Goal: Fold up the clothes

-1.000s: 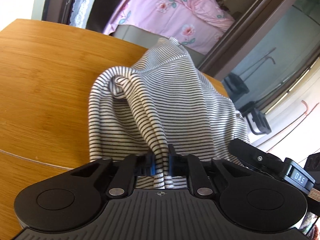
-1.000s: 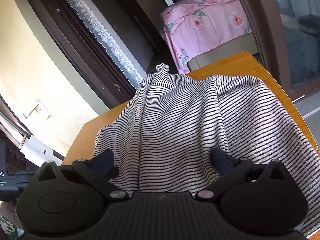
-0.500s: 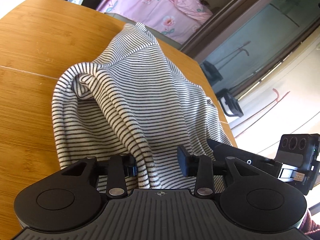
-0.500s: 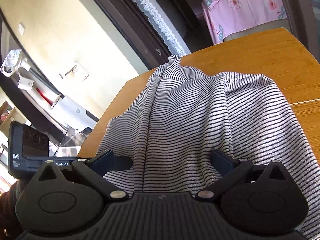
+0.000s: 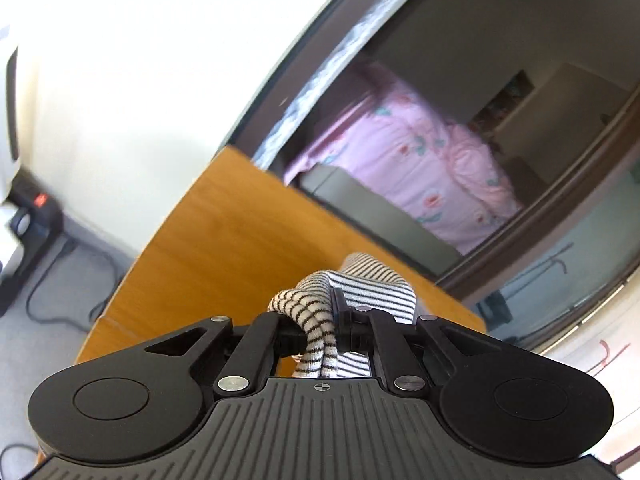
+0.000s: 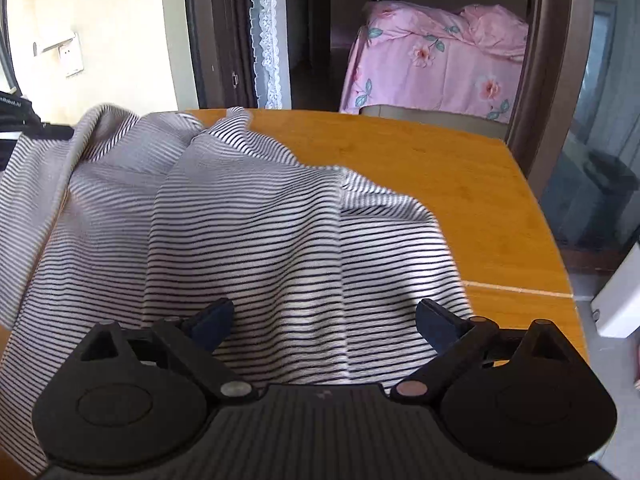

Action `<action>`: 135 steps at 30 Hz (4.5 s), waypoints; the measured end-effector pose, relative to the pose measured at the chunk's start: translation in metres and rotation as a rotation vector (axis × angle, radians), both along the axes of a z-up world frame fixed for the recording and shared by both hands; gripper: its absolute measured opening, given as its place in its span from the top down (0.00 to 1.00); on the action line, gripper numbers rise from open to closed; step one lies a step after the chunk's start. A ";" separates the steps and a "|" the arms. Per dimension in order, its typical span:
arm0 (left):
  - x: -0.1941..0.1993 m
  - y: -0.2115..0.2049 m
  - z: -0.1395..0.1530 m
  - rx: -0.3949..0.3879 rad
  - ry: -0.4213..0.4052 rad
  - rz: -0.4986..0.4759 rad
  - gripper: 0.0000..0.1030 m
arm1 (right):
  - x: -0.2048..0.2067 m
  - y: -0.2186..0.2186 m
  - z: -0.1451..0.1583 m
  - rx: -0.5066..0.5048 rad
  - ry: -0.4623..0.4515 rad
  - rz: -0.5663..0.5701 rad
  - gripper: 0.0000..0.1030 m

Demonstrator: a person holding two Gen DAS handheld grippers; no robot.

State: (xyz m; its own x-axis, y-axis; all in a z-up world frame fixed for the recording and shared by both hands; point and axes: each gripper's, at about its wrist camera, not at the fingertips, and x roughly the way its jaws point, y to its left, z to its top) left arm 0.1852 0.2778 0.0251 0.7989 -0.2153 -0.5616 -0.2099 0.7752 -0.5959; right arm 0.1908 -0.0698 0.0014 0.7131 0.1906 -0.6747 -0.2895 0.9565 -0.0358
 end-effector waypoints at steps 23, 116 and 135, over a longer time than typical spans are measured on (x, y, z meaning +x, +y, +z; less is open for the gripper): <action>-0.043 -0.021 0.010 0.265 0.076 -0.339 0.05 | 0.103 0.049 0.053 -0.261 -0.337 0.115 0.95; -0.085 -0.040 0.026 0.484 -0.061 -0.235 0.00 | 0.127 0.046 0.189 0.254 -0.293 0.170 0.91; -0.082 -0.023 0.015 0.418 -0.013 -0.175 0.00 | 0.031 0.079 0.035 0.667 0.589 0.360 0.56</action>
State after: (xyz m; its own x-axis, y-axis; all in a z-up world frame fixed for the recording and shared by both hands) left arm 0.1036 0.2551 0.0397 0.7784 -0.1048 -0.6189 -0.0489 0.9728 -0.2263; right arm 0.2214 0.0088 0.0361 0.1174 0.8066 -0.5793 -0.3675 0.5772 0.7292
